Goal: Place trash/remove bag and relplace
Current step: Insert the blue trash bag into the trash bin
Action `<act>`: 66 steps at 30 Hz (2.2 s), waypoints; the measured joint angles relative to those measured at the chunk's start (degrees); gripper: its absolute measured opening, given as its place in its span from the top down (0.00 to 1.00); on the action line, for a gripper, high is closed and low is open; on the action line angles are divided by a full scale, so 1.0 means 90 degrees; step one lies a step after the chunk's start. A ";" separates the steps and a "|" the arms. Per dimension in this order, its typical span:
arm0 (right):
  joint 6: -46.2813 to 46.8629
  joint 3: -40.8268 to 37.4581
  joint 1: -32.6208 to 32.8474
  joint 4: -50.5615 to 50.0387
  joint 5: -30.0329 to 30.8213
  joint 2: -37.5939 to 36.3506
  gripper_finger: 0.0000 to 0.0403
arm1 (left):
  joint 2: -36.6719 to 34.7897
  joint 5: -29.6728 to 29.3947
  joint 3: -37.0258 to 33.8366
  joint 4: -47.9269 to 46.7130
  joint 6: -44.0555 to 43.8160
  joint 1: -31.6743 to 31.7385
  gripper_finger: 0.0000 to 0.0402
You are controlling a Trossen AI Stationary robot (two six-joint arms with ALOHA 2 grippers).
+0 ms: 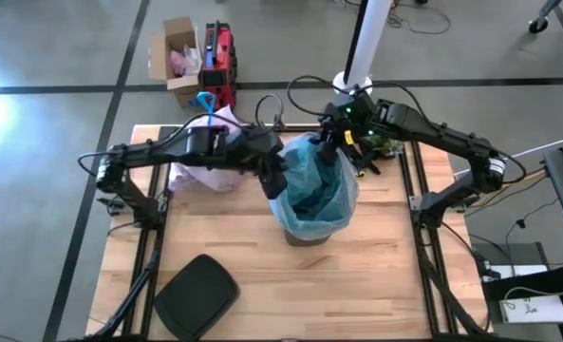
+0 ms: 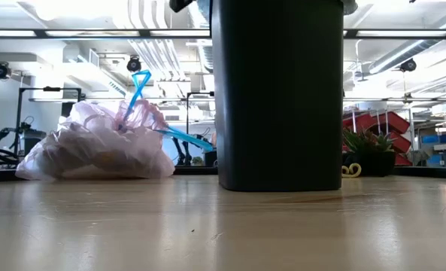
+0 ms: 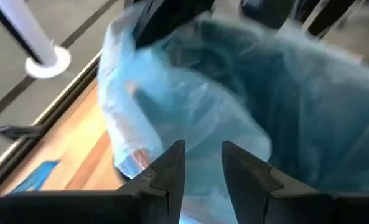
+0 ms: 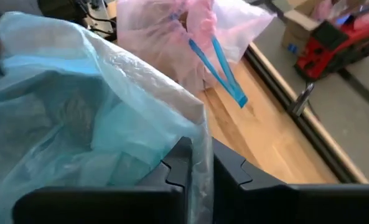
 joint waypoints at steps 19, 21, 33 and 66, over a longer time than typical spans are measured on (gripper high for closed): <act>-0.0188 -0.0022 -0.0002 -0.0531 -0.0063 -0.0306 0.51 | 0.0237 -0.1146 0.0359 -0.1658 0.0703 0.0537 0.71; -0.0176 -0.0022 -0.0002 -0.0597 -0.0065 -0.0370 0.49 | 0.0235 -0.0998 0.0082 -0.1598 0.0816 0.0655 0.72; 0.0102 -0.0430 -0.0070 -0.0950 -0.0064 -0.0535 0.44 | 0.0159 0.0205 -0.0839 -0.0629 0.1246 0.0948 0.75; 0.1180 -0.1294 -0.0603 -0.1213 0.0291 -0.1606 0.42 | -0.0779 0.1515 -0.1858 0.0382 0.1641 0.0821 0.71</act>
